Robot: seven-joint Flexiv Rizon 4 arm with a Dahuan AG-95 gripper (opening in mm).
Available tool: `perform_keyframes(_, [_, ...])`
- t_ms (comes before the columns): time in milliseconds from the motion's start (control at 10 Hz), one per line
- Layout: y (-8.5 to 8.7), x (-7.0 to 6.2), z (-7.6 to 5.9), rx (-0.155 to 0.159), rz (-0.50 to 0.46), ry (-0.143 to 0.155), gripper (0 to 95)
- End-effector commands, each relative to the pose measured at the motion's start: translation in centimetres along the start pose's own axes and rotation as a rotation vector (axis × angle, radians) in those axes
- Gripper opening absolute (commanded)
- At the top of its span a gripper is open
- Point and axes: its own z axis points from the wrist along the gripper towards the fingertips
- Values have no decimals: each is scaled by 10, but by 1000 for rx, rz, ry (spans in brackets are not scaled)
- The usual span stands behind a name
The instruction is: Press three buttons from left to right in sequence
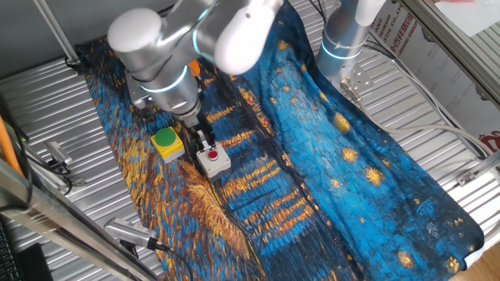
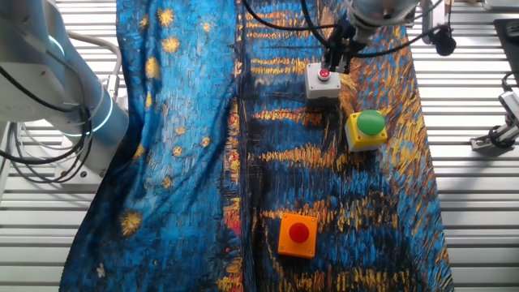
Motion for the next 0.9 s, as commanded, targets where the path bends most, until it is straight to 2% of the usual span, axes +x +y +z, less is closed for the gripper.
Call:
perform_keyframes(100, [0, 1, -1, 109, -66, 21, 0])
perform_keyframes(900, [-1, 1, -3, 107, -114, 48, 0])
